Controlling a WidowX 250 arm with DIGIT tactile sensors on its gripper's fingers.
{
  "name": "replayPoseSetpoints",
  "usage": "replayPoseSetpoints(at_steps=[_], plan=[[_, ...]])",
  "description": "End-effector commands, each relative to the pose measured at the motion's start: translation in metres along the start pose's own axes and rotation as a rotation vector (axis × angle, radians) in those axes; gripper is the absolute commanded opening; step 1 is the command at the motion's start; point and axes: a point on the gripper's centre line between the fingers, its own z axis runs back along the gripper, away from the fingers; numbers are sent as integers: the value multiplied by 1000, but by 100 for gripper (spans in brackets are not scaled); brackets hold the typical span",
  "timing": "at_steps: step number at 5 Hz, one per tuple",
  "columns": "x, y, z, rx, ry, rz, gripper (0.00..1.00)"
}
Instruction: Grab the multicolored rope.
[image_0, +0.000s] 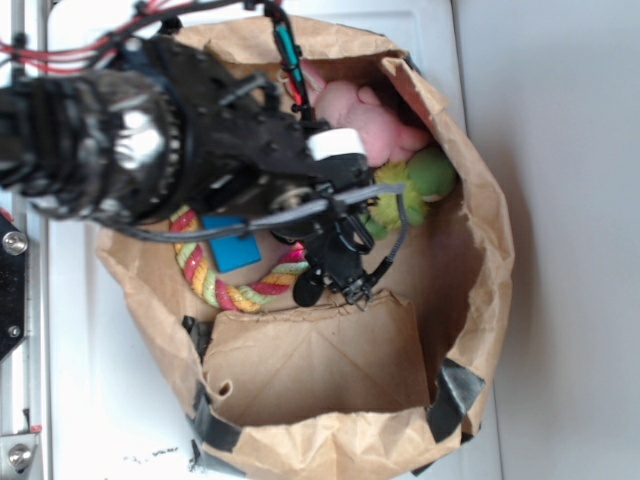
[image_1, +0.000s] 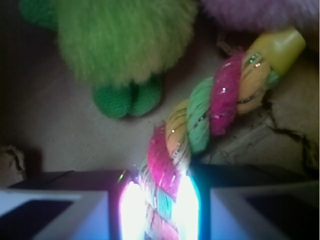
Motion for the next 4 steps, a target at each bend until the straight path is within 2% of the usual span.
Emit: replayPoseSetpoints(at_steps=[1,3,4], plan=[[0,-7,40,-67,-23,-55,0],[-5,-17,56,-79,-21,-210,0],[-7,-23,61,-48,6,-282,0]])
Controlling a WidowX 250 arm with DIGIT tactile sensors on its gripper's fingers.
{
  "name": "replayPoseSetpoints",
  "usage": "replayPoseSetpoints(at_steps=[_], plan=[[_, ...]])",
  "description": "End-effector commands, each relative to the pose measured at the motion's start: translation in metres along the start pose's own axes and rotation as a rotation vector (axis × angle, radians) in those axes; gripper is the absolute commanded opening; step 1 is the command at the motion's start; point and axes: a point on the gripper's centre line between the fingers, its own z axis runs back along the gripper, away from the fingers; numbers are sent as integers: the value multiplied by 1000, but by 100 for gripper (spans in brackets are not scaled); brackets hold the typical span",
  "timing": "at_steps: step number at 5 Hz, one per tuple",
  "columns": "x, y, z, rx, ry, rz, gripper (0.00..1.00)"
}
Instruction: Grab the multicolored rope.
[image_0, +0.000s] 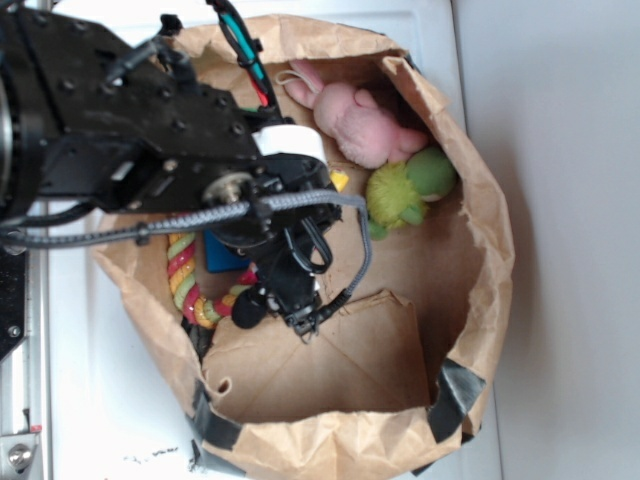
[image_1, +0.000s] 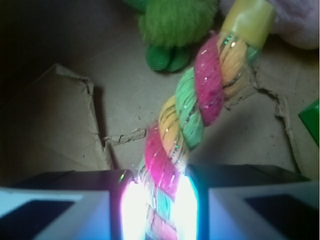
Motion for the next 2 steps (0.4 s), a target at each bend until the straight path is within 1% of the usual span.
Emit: replayPoseSetpoints(at_steps=[1,2], plan=[[8,-24,31,33,-10,-160,0],[12,-32,40,96,-15,-216,0]])
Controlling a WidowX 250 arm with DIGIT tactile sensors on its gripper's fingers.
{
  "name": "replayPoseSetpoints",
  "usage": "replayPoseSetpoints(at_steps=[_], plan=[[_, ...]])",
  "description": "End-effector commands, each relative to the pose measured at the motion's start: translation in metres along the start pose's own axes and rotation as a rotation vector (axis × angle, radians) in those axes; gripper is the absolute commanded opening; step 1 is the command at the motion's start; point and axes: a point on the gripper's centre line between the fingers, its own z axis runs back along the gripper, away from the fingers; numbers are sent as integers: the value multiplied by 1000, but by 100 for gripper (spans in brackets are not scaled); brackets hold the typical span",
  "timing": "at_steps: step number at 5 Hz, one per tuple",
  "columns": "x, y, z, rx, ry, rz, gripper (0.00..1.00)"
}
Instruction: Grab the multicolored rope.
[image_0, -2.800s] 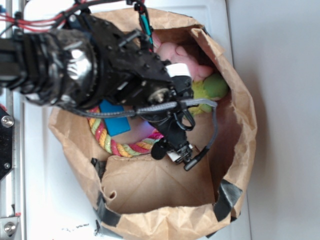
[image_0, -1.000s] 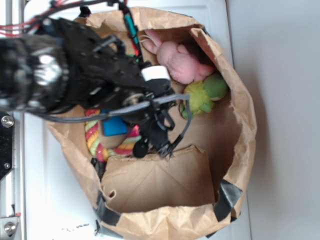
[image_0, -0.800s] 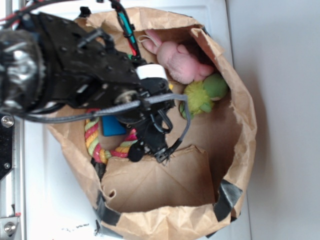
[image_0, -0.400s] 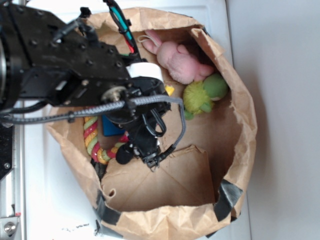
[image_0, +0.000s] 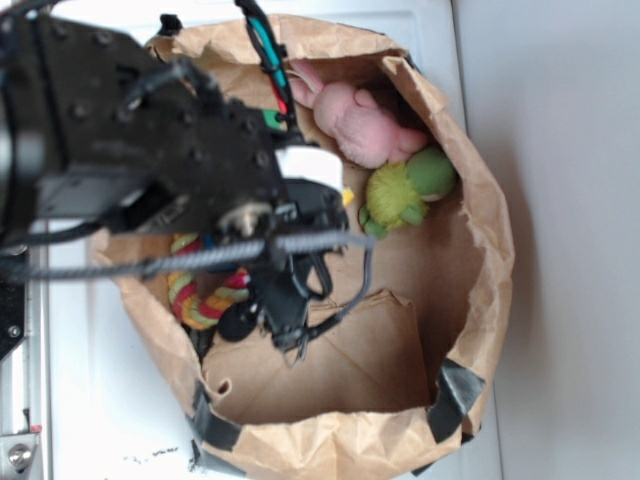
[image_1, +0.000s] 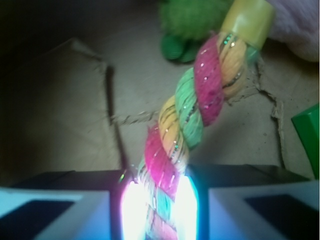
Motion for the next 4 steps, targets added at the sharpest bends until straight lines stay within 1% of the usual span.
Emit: replayPoseSetpoints(at_steps=[1,2,3,4], plan=[[24,-16,30,117,-54,-90,0],[36,-11,46,118,-42,-90,0],[55,0,58,88,-38,-72,0],[61,4,62,84,-18,-73,0]])
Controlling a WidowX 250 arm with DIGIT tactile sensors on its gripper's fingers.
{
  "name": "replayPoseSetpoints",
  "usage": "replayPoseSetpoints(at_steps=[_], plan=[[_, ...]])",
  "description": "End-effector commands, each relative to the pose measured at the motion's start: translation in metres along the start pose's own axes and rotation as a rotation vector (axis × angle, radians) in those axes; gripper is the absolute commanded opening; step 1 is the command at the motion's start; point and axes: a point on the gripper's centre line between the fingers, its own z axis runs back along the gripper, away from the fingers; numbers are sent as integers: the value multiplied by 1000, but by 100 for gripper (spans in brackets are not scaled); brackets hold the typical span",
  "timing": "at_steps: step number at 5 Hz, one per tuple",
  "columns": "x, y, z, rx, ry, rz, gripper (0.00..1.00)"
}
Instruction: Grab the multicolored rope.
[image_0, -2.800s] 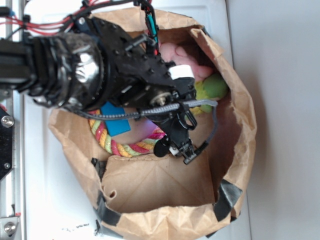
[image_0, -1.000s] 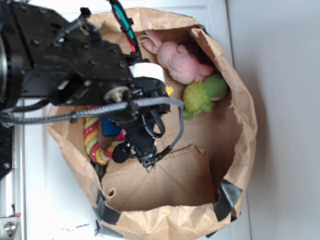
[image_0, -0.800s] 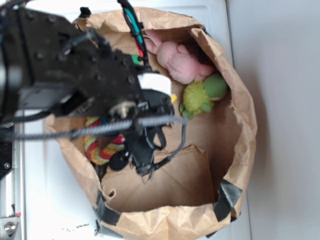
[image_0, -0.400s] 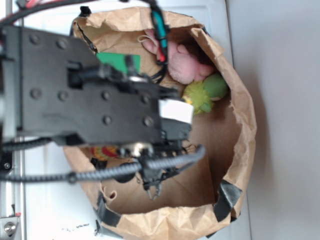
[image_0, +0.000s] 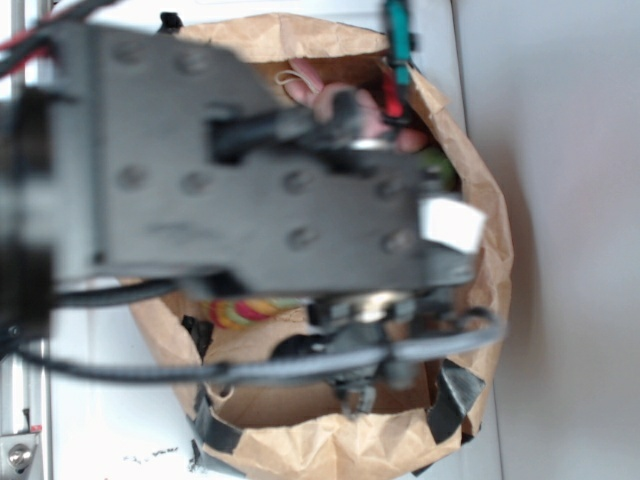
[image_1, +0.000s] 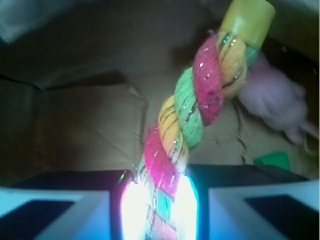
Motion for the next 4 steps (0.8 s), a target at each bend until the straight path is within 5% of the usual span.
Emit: replayPoseSetpoints(at_steps=[1,4], plan=[[13,13,25,-23,-46,3,0],[-4,15,30,-35,-102,-47,0]])
